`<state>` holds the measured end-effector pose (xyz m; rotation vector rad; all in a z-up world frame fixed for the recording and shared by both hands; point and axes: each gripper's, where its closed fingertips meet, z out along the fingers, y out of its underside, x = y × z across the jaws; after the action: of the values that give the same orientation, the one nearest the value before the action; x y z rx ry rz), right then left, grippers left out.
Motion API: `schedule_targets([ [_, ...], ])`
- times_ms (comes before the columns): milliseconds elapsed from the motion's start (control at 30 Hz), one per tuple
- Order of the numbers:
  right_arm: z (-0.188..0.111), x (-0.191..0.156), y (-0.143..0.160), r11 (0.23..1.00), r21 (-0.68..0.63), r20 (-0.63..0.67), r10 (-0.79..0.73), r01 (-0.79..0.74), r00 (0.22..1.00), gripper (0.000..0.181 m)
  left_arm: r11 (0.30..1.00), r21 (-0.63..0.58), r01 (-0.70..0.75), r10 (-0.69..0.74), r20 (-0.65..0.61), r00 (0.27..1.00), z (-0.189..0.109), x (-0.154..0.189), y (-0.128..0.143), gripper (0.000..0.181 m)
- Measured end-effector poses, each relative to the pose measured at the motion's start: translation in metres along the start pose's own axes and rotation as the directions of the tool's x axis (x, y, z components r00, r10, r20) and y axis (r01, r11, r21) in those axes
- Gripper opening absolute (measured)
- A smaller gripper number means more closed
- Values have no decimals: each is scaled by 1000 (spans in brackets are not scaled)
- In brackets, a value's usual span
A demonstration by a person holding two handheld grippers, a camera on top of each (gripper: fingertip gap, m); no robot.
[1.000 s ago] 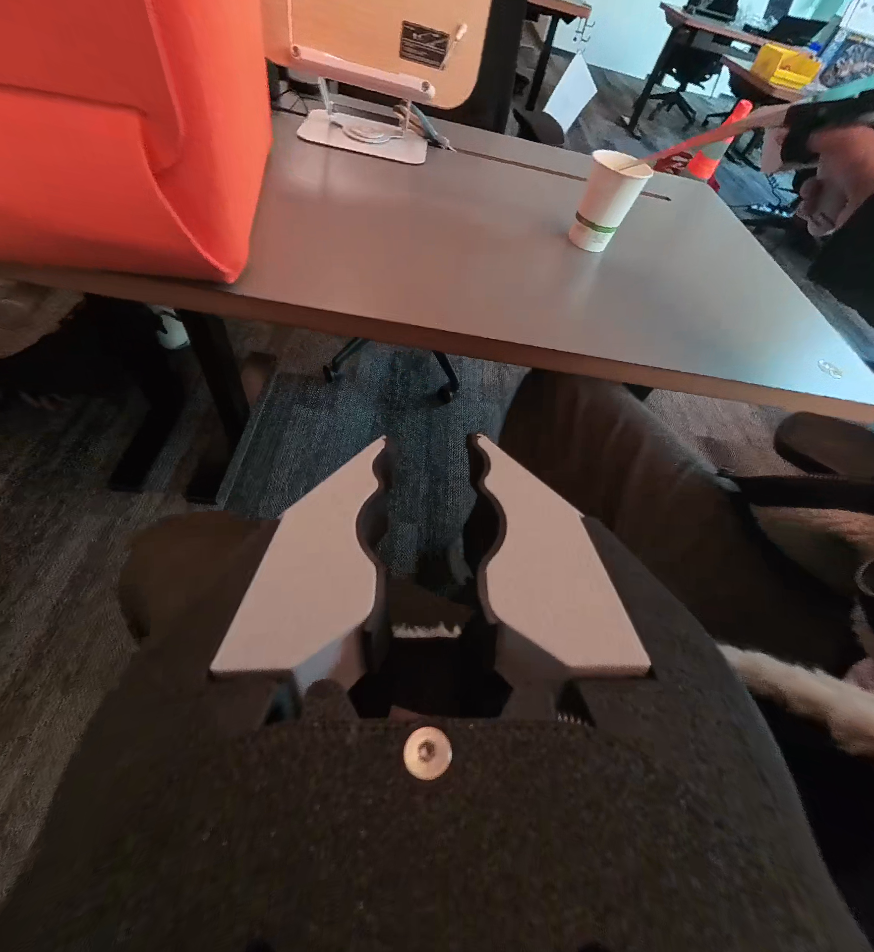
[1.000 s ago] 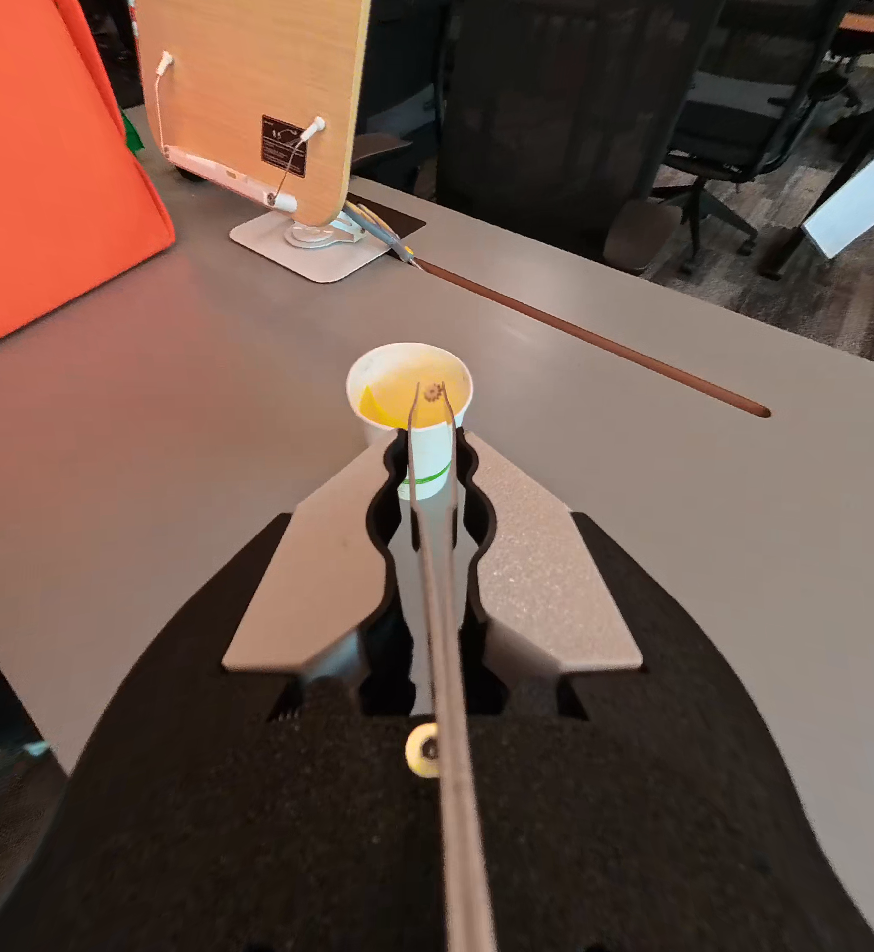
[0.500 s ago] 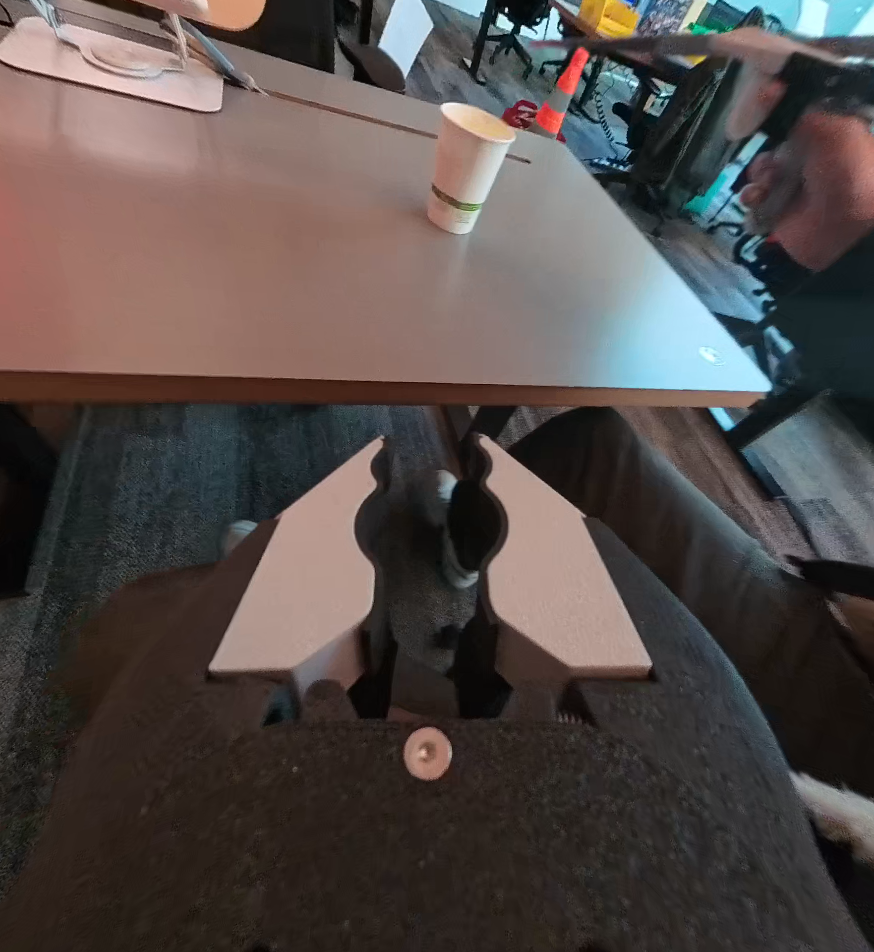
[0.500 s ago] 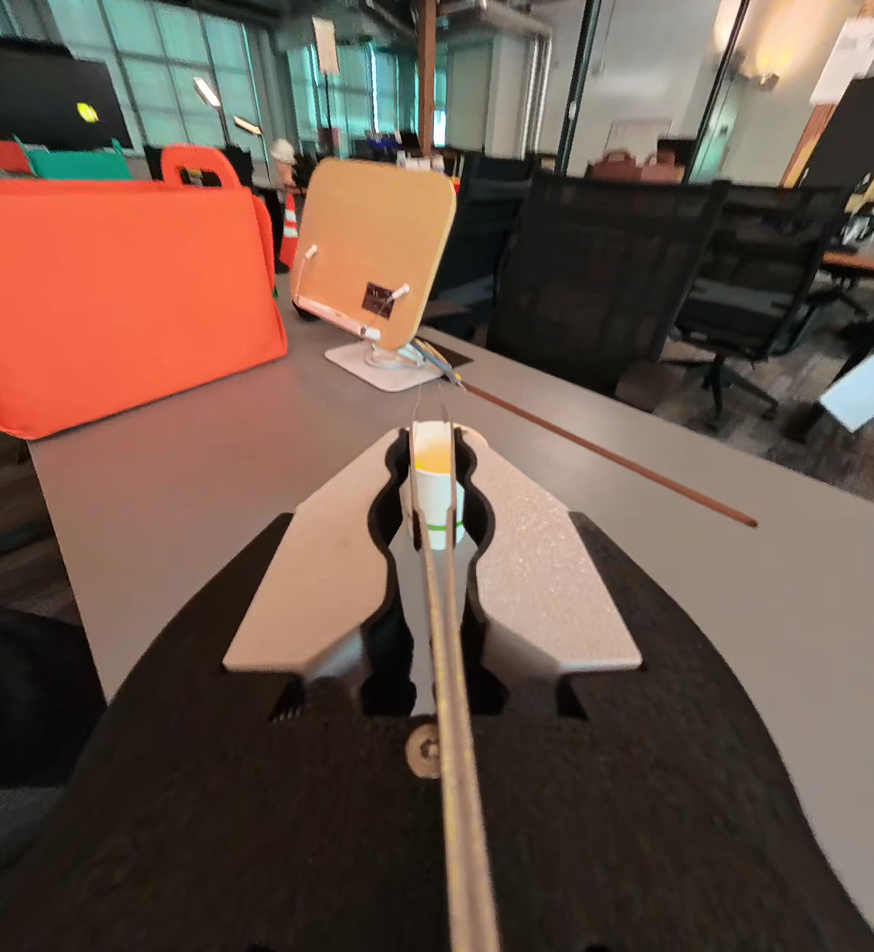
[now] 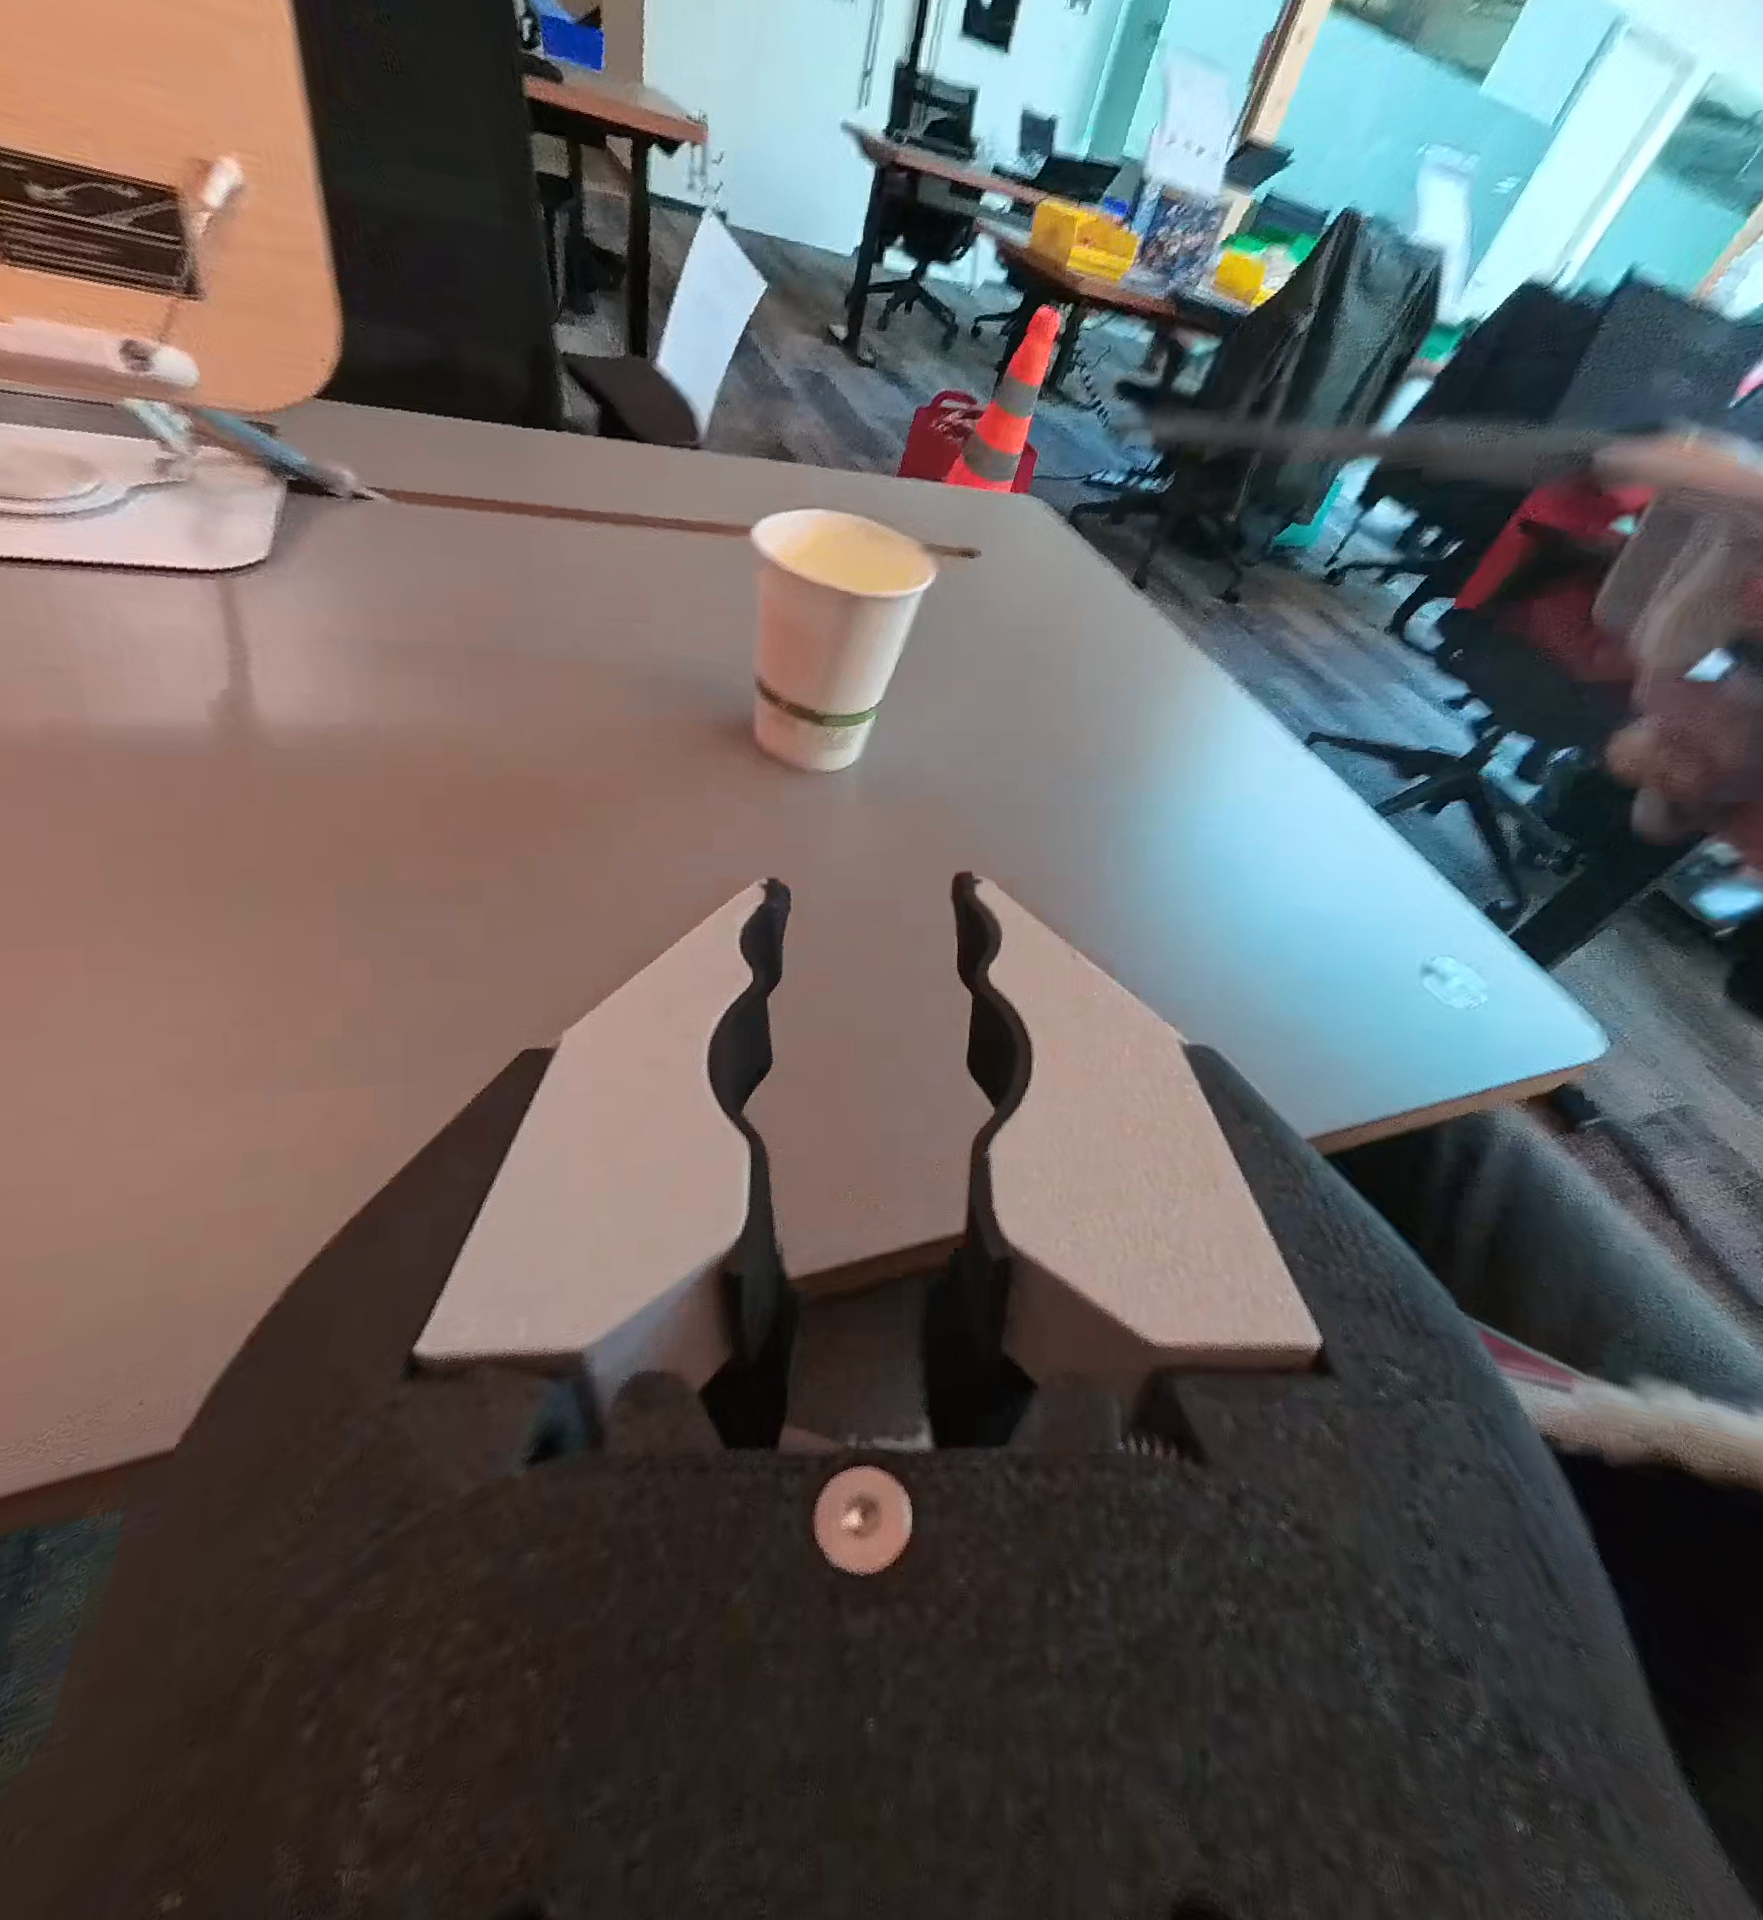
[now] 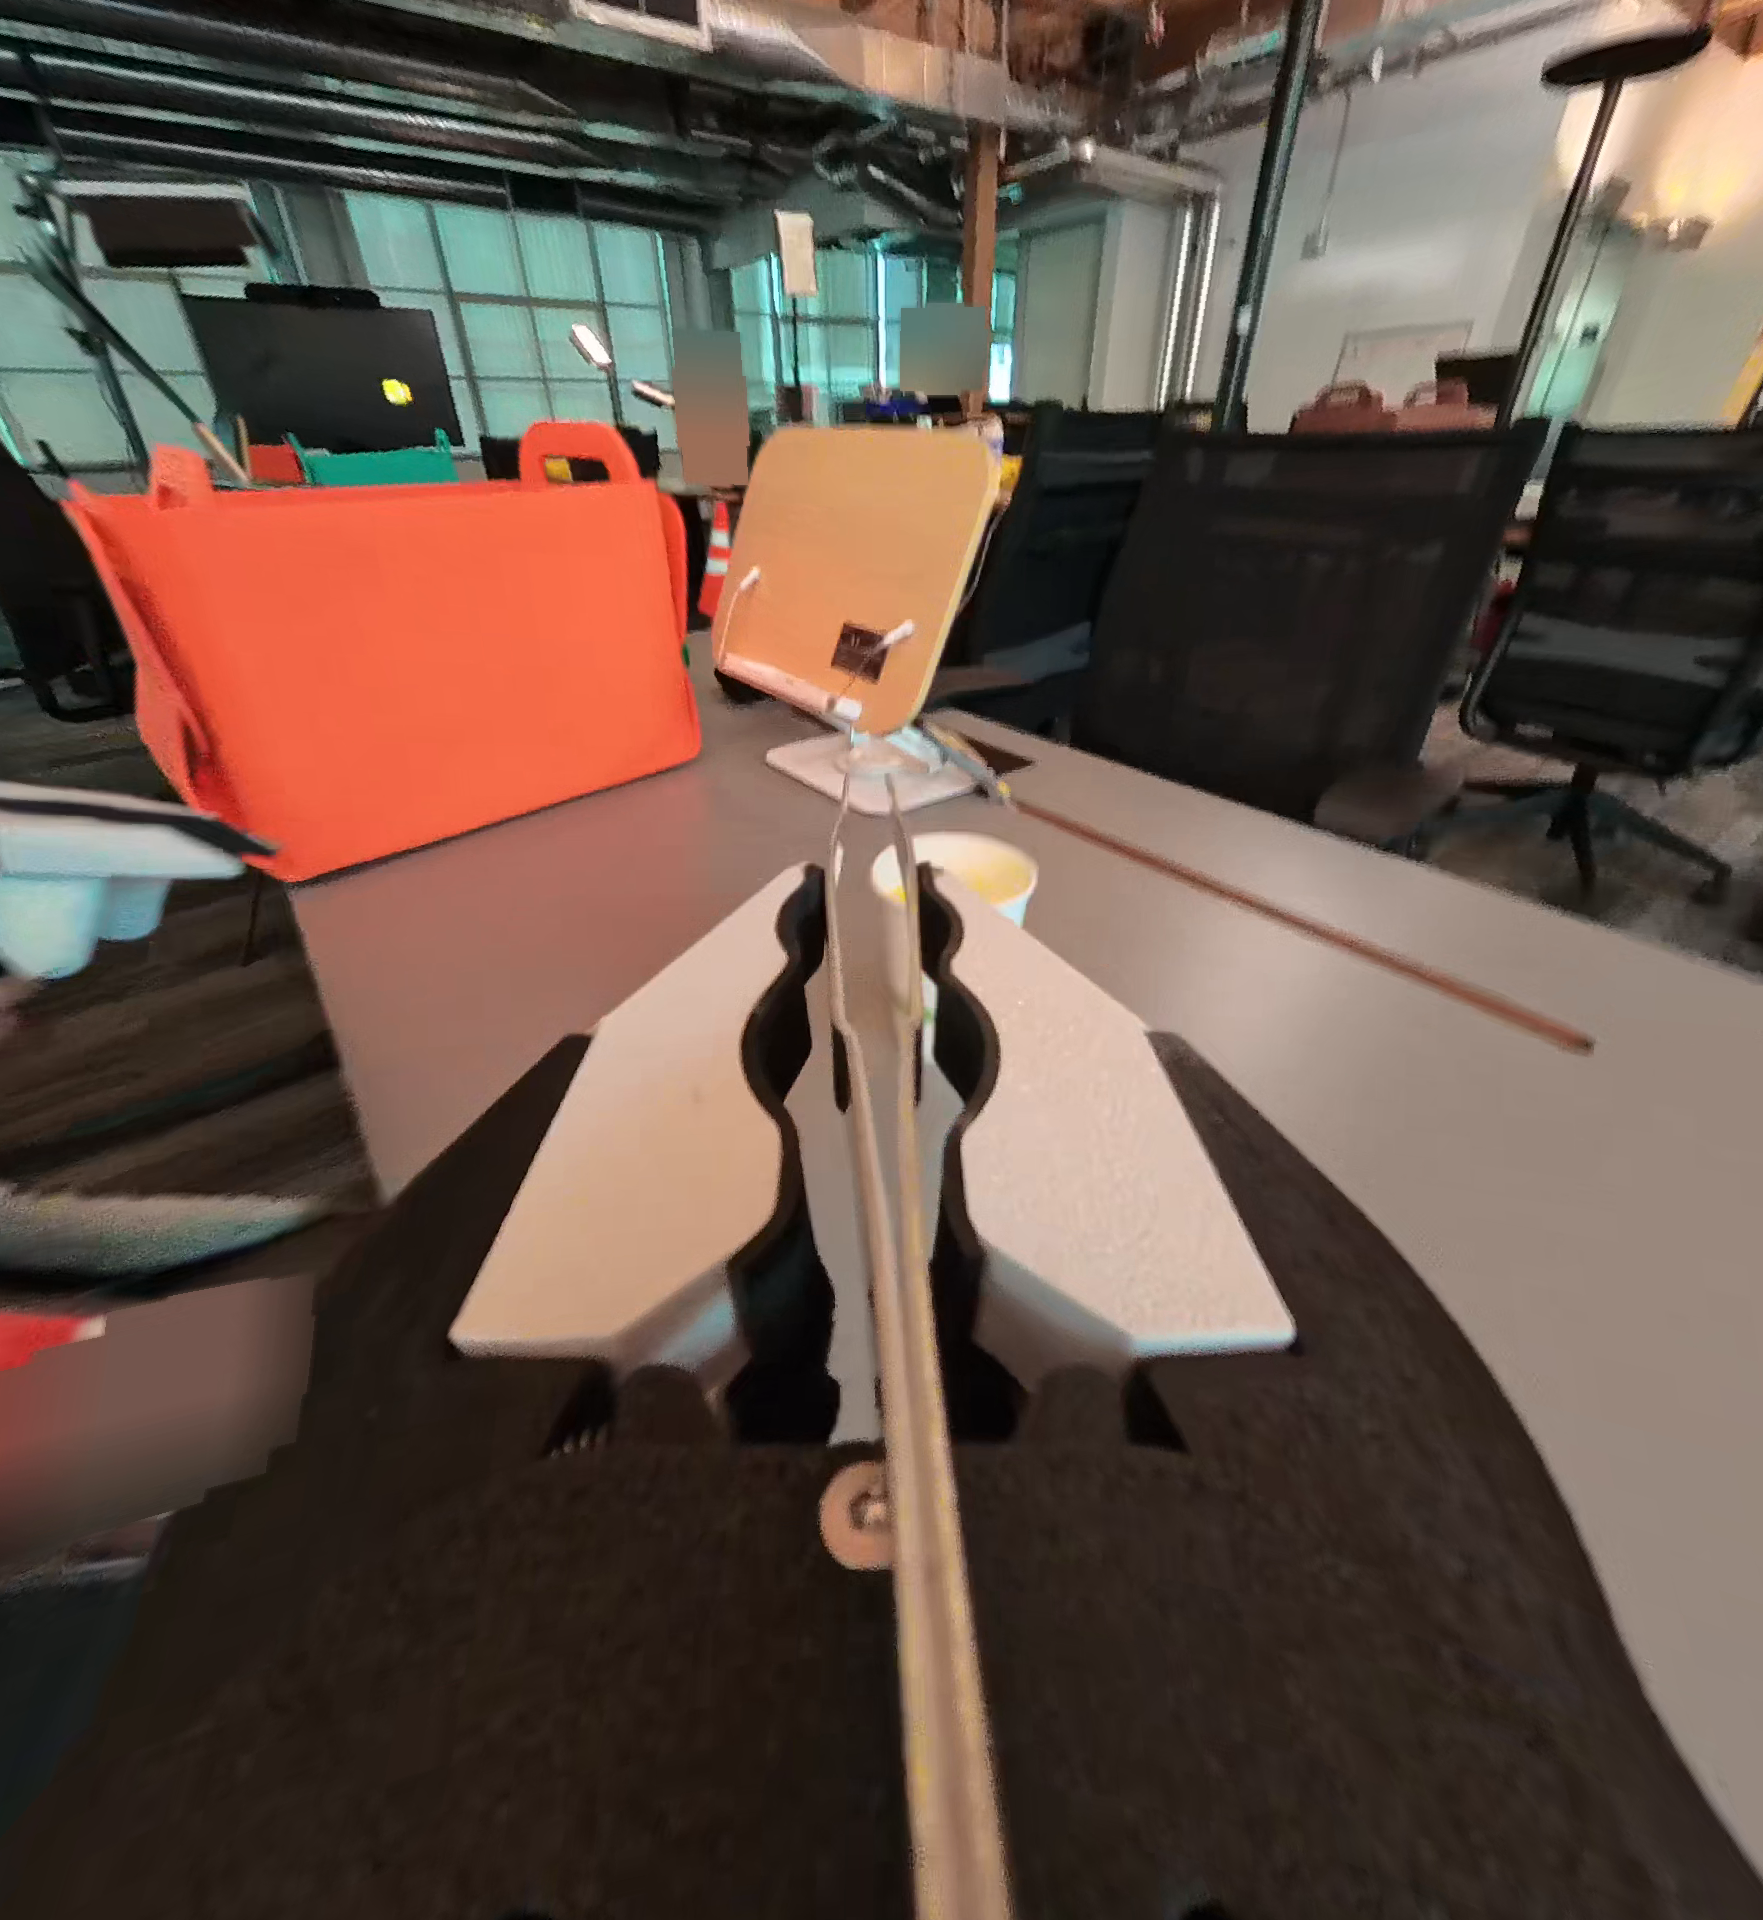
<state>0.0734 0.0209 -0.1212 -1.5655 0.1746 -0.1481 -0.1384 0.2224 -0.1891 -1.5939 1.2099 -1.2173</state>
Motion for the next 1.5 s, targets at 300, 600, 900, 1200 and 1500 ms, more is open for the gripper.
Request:
schedule_targets([
  [300, -97, -34, 54, 992, -18, -290, 114, -125, 950, 16, 999, -36, -12, 10, -58, 998, 39, 36, 10, 35],
  [600, -110, -26, 60, 996, -83, -312, 15, -43, 950, 16, 995, -101, -20, 7, -127, 992, 36, 53, 28, 36],
  [900, -70, -57, 71, 990, -133, -175, 19, -43, 984, 16, 994, -33, -109, 97, -255, 962, 24, 76, 26, 36],
  [1200, -67, -57, 72, 988, -124, -161, 74, -95, 984, 16, 999, 23, 41, -32, -333, 942, 6, 76, 16, 36],
  [1500, -66, -58, 72, 989, -129, -163, 53, -74, 985, 17, 998, -15, 56, -58, -298, 953, 6, 63, 22, 36],
])
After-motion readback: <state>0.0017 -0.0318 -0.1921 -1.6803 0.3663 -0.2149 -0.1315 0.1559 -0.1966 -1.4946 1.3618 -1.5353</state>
